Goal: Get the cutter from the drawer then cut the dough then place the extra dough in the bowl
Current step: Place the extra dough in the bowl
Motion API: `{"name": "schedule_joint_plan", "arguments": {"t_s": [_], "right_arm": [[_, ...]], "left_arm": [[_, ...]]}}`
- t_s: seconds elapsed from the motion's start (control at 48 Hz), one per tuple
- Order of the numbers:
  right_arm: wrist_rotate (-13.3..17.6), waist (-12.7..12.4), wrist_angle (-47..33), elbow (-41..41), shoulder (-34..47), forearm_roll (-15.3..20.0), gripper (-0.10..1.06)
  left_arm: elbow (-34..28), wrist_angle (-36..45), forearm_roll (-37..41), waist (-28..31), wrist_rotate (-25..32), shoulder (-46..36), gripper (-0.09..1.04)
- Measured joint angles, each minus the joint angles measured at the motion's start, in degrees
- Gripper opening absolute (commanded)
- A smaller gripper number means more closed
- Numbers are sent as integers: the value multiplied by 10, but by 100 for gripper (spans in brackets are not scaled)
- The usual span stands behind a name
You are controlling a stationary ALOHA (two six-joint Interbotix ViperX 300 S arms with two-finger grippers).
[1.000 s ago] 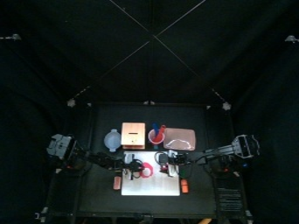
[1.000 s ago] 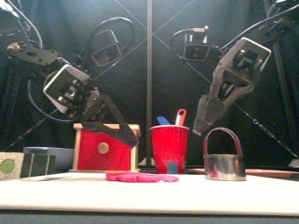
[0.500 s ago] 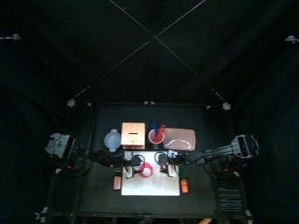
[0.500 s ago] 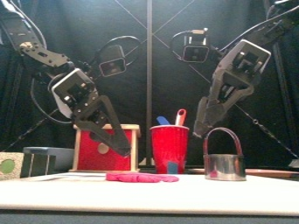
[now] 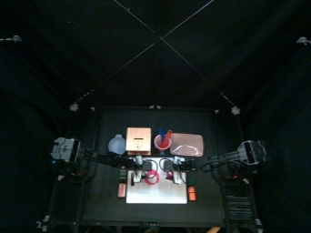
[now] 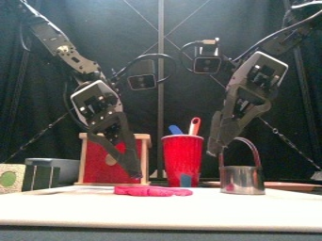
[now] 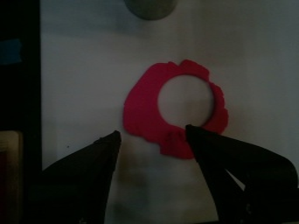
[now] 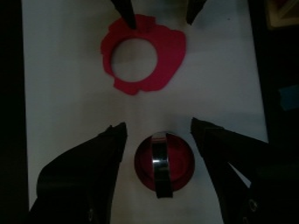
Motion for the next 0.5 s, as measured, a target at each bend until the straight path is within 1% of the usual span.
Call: {"name": "schedule_joint_plan", "arguments": {"t_s": [0.167,0.5], "right_arm": [[0,0,-1,1,0,0,93],[0,-1,-1,0,0,0,93]], "left_arm": [[-11,5,2,1,-1,23,94],[-22,9,24,10,-3,36,94]]}}
